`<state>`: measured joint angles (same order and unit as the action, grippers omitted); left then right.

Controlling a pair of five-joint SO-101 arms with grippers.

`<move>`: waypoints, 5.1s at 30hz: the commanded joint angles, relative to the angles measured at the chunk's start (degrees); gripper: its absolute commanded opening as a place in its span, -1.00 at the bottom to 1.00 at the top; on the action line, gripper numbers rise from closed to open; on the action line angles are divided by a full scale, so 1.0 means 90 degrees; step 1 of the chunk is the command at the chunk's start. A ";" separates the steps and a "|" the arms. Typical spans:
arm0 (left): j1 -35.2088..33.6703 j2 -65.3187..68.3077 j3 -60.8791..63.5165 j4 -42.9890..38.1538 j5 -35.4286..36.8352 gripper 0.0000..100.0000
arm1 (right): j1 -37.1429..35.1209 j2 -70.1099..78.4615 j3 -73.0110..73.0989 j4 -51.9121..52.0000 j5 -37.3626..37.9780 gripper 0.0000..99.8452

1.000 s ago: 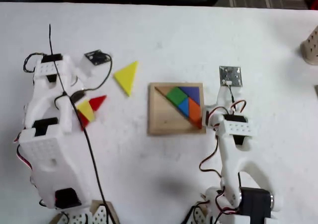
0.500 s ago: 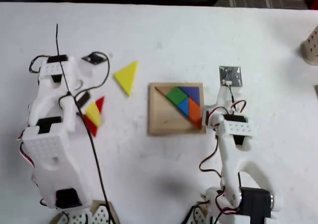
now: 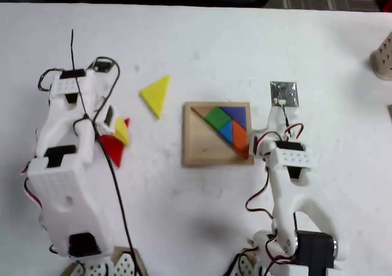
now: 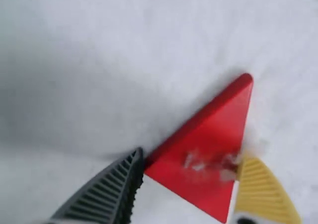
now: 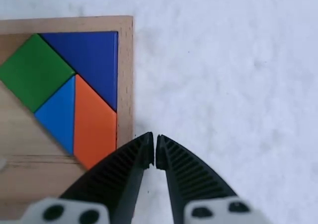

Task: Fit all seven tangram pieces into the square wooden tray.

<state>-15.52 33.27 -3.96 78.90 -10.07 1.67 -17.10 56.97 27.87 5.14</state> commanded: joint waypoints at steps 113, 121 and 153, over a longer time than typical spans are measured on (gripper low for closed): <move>0.4010 -0.2652 0.2589 -0.1309 0.2833 -0.95 | 0.0054 -0.0073 -0.0078 -0.0122 0.0107 -0.97; 0.2545 -0.3287 0.2559 -0.1143 0.2764 -0.94 | 0.0054 -0.0073 -0.0078 -0.0122 0.0107 -0.97; 0.2916 -0.3121 0.4112 -0.1827 0.3038 -0.40 | 0.0005 -0.0024 -0.0078 -0.0132 0.0107 -0.97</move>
<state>11.91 4.35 33.76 62.46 15.16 1.76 -17.10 56.97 27.87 5.14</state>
